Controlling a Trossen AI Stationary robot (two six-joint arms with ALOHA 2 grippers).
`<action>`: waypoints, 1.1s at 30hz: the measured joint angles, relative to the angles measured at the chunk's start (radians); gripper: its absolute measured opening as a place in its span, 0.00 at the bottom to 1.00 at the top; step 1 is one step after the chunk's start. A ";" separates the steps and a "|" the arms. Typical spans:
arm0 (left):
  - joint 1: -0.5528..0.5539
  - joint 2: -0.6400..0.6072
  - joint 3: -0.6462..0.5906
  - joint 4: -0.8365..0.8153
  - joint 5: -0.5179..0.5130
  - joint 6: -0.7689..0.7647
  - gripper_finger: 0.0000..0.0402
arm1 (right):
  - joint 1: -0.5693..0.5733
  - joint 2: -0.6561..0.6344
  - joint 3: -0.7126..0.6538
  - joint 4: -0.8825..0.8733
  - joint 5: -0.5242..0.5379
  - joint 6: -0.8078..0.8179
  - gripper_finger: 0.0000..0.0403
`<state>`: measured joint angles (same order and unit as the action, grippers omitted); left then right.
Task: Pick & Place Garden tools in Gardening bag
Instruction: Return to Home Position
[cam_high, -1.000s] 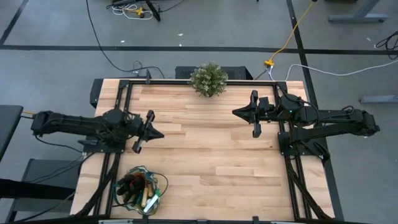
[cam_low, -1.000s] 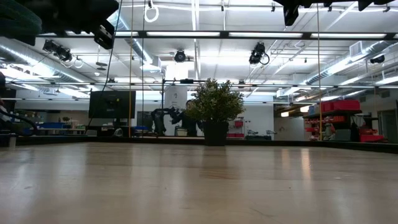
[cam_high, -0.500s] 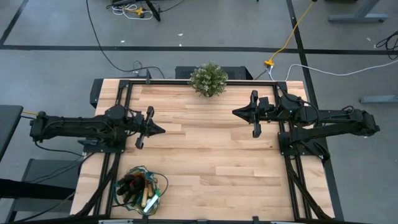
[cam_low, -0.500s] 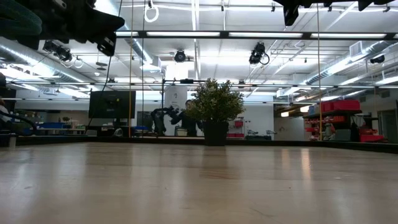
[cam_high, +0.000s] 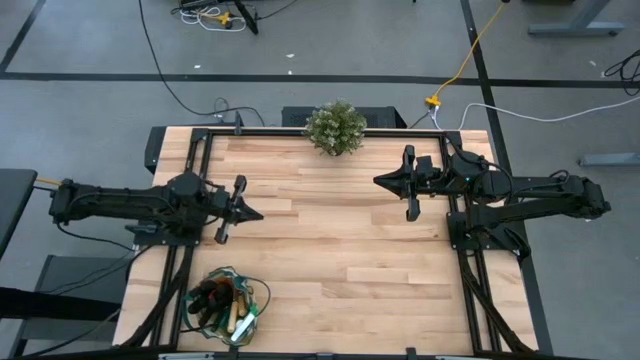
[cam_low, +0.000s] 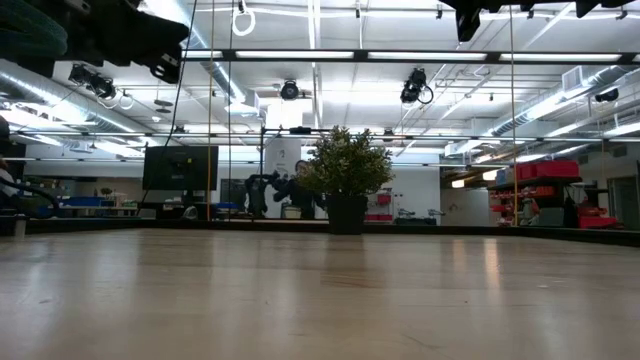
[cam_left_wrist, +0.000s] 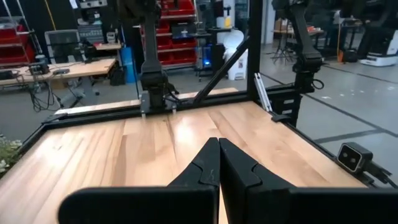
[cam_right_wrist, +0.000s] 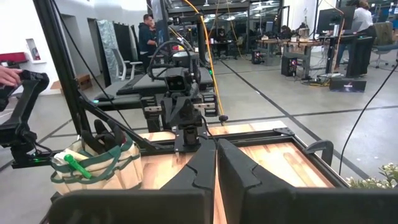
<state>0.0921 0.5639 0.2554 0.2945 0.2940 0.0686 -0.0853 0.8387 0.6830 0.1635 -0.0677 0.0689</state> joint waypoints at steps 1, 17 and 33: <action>-0.011 -0.009 0.000 -0.012 -0.011 0.003 0.01 | 0.000 0.000 0.000 0.000 0.000 0.000 0.05; -0.159 -0.123 -0.001 -0.124 -0.140 0.004 0.01 | 0.000 0.000 0.000 0.000 0.000 0.000 0.05; -0.139 -0.202 -0.185 0.064 -0.209 -0.057 0.01 | 0.000 0.000 0.000 0.000 0.000 0.000 0.05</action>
<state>-0.0467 0.3617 0.0708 0.3585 0.0845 0.0115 -0.0851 0.8387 0.6830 0.1635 -0.0677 0.0689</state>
